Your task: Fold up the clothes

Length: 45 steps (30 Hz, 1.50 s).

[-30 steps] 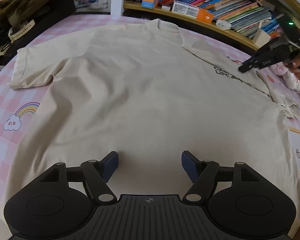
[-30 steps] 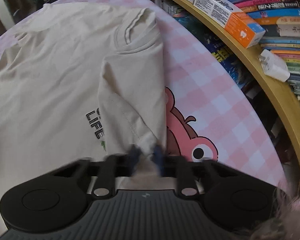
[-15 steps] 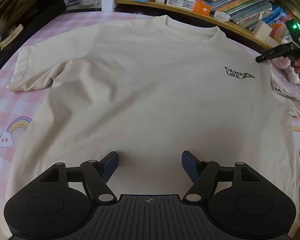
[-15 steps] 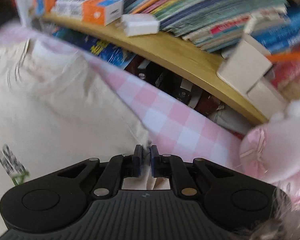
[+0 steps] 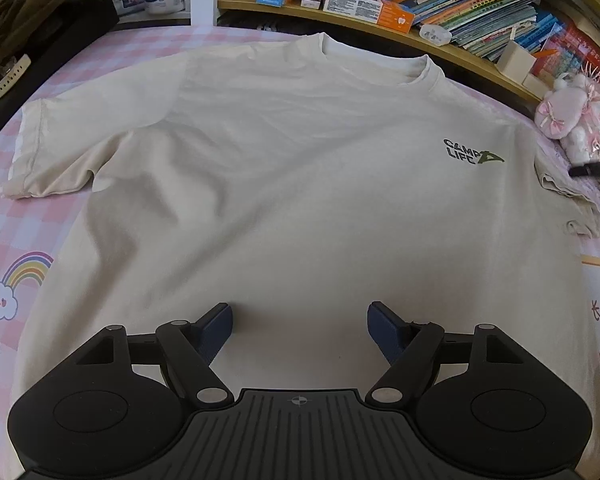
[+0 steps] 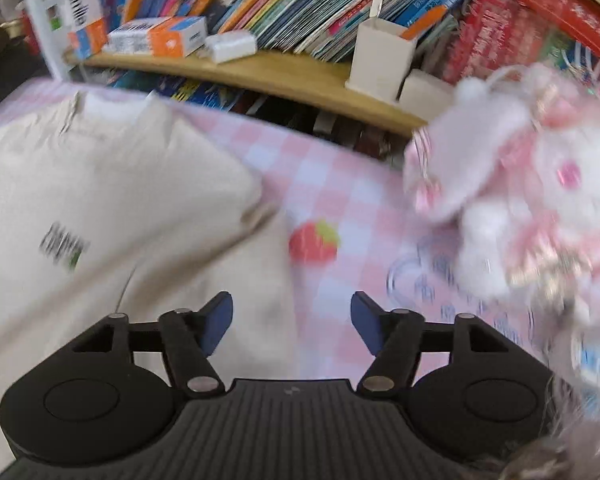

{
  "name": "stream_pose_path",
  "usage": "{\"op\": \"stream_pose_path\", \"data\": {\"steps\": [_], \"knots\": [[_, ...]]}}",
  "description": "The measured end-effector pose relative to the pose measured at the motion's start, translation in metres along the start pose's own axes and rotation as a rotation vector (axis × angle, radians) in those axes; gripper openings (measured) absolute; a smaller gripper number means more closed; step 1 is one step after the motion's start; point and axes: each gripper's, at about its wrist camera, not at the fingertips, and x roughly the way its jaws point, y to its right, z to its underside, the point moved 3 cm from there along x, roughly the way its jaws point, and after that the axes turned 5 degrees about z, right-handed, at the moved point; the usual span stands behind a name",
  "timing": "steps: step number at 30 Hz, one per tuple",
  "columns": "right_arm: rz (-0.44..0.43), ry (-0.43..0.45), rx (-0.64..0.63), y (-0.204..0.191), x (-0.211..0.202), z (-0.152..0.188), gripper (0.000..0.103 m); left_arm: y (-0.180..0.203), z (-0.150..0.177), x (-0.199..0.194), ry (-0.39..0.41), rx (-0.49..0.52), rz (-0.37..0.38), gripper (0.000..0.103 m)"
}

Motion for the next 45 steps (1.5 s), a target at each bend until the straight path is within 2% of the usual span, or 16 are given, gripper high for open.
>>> {"op": "stream_pose_path", "data": {"steps": [4, 6, 7, 9, 10, 12, 16, 19, 21, 22, 23, 27, 33, 37, 39, 45], "knots": [[0.031, 0.007, -0.146, -0.033, -0.009, 0.028, 0.06, 0.003, 0.0, 0.001, -0.003, 0.023, -0.003, 0.078], [0.057, 0.001, -0.218, -0.047, -0.005, 0.036, 0.053, 0.005, 0.0, 0.001, -0.004, 0.031, -0.008, 0.079], [0.076, -0.001, -0.228, -0.05, -0.001, 0.037, 0.045, 0.006, 0.0, 0.001, -0.004, 0.034, -0.01, 0.079], [0.096, -0.004, -0.198, -0.047, 0.004, 0.038, 0.036, 0.007, 0.002, 0.002, -0.001, 0.042, -0.014, 0.08], [0.091, -0.004, -0.15, -0.04, 0.004, 0.037, 0.017, 0.008, 0.003, 0.002, 0.001, 0.048, -0.016, 0.08], [0.08, 0.004, 0.032, -0.011, -0.001, 0.036, 0.01, 0.009, 0.004, 0.001, 0.002, 0.057, -0.018, 0.08], [0.053, 0.005, 0.618, 0.073, -0.019, 0.063, 0.009, 0.009, 0.006, 0.0, -0.001, 0.061, -0.017, 0.08], [0.012, -0.052, 0.728, 0.088, -0.016, 0.084, 0.013, 0.009, 0.007, -0.001, -0.01, 0.059, -0.018, 0.08], [0.036, -0.056, 0.73, 0.089, -0.018, 0.091, 0.025, 0.008, 0.007, -0.002, -0.016, 0.051, -0.017, 0.08], [0.052, -0.05, 0.727, 0.09, -0.02, 0.092, 0.037, 0.007, 0.006, -0.003, -0.018, 0.046, -0.017, 0.08], [0.07, -0.038, 0.718, 0.091, -0.024, 0.091, 0.039, 0.006, 0.006, -0.004, -0.017, 0.043, -0.018, 0.08], [0.156, 0.003, 0.577, 0.084, -0.038, 0.082, 0.039, 0.001, 0.004, -0.015, 0.018, 0.034, -0.016, 0.08], [0.103, 0.031, 0.357, 0.047, -0.036, 0.069, 0.035, -0.021, -0.008, -0.031, 0.08, -0.032, -0.025, 0.08], [0.107, -0.019, 0.291, 0.031, -0.023, 0.07, 0.034, -0.04, -0.017, -0.041, 0.115, -0.066, -0.053, 0.08], [0.119, -0.019, 0.277, 0.026, -0.026, 0.073, 0.037, -0.052, -0.021, -0.047, 0.138, -0.079, -0.071, 0.08], [0.127, -0.018, 0.226, 0.002, -0.035, 0.08, 0.036, -0.096, -0.044, -0.057, 0.201, -0.129, -0.113, 0.079]]}}
